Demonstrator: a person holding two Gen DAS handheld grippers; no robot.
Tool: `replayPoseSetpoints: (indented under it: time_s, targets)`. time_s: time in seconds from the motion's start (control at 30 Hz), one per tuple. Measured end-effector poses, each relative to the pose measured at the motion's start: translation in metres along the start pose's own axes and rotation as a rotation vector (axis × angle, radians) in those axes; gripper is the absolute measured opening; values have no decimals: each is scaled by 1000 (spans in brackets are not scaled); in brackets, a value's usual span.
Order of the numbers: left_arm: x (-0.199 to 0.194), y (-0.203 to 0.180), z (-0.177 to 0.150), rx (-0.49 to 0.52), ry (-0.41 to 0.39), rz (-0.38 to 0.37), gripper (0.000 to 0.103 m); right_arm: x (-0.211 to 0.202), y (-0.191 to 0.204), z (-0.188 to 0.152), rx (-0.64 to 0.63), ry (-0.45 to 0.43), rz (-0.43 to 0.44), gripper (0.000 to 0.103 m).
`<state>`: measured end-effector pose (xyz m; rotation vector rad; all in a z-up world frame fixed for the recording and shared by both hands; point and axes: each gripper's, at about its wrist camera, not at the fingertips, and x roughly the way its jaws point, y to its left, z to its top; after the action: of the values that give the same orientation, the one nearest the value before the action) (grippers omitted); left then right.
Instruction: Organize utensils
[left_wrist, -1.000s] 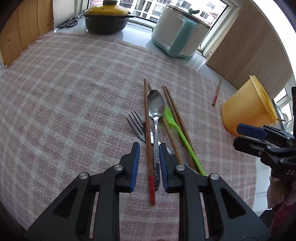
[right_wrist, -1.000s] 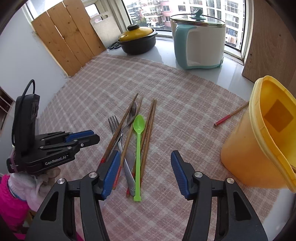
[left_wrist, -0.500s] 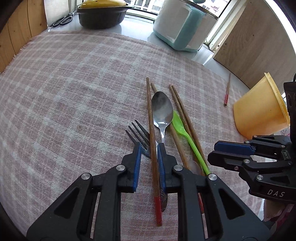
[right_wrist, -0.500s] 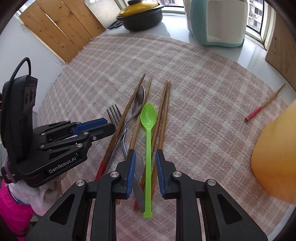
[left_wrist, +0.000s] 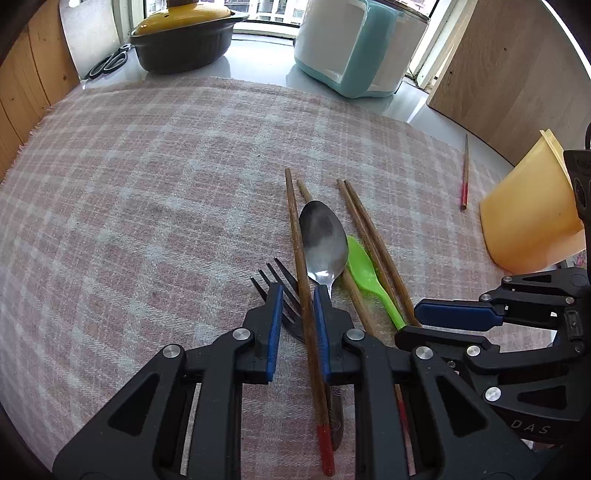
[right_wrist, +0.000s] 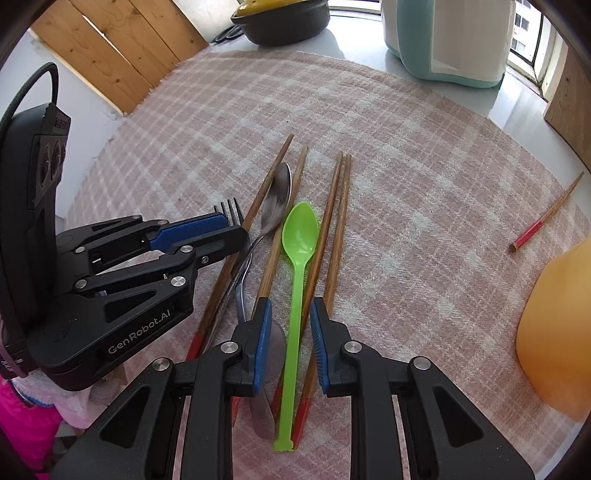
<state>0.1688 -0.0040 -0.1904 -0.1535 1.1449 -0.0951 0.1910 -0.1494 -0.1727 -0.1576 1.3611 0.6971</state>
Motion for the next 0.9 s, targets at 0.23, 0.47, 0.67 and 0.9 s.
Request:
replayPoseSetpoints:
  time_s: [0.23,0.47,0.67,0.9]
  targets:
    - [6,-3,5,25,1,18,16,10,1,3,6,21,-12,10]
    - [4,6,7,-10,-1,-10,5,10,1,5,17,22,-6,4]
    - [2,11,3,-44,2,-37,5,5,-1,3,36,2,8,2]
    - [-2,15,-3,-62,-5,-42,4,-2,-5,0,31,-14,23,2]
